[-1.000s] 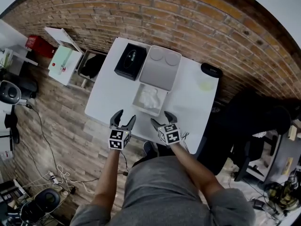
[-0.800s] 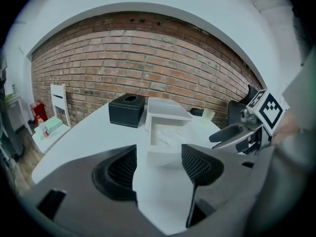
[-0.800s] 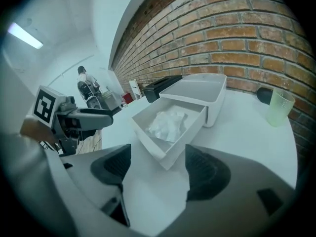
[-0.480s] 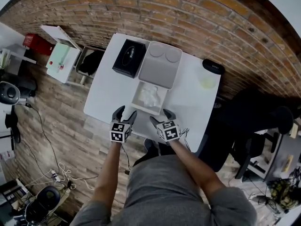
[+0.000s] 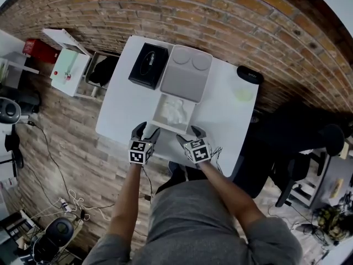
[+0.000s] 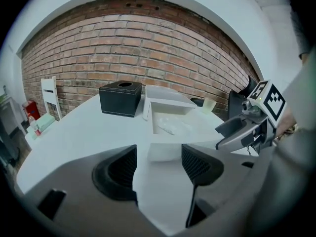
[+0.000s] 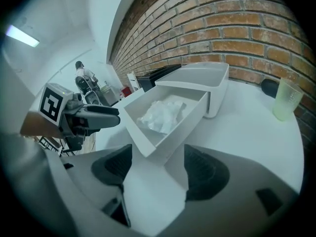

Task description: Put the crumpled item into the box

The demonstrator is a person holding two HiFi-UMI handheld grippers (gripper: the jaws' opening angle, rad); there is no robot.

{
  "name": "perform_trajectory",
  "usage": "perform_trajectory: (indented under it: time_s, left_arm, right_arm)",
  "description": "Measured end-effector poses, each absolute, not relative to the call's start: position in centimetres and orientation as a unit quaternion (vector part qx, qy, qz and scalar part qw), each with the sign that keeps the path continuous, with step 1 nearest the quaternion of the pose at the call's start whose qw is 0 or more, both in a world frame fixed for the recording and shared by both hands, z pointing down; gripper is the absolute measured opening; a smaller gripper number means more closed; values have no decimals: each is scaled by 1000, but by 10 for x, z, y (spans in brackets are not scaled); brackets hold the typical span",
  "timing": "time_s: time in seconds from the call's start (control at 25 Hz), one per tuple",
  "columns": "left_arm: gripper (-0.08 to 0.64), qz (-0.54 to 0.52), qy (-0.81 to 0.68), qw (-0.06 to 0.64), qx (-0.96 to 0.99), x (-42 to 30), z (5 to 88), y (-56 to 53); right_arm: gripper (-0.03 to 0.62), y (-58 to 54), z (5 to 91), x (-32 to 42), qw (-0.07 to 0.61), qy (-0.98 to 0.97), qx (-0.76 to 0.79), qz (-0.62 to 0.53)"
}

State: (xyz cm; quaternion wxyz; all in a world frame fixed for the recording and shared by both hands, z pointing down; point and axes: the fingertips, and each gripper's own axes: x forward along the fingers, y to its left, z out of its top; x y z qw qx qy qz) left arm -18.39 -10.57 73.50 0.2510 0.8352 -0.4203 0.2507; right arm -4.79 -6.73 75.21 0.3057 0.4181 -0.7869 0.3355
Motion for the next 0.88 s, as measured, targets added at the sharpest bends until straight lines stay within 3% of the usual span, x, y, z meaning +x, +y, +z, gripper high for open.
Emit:
perform_trajectory:
  time_s: [0.88]
  left_arm:
    - [270, 255, -418, 276, 827, -185, 751, -109]
  right_arm:
    - [325, -71, 761, -48, 301, -781, 411, 362]
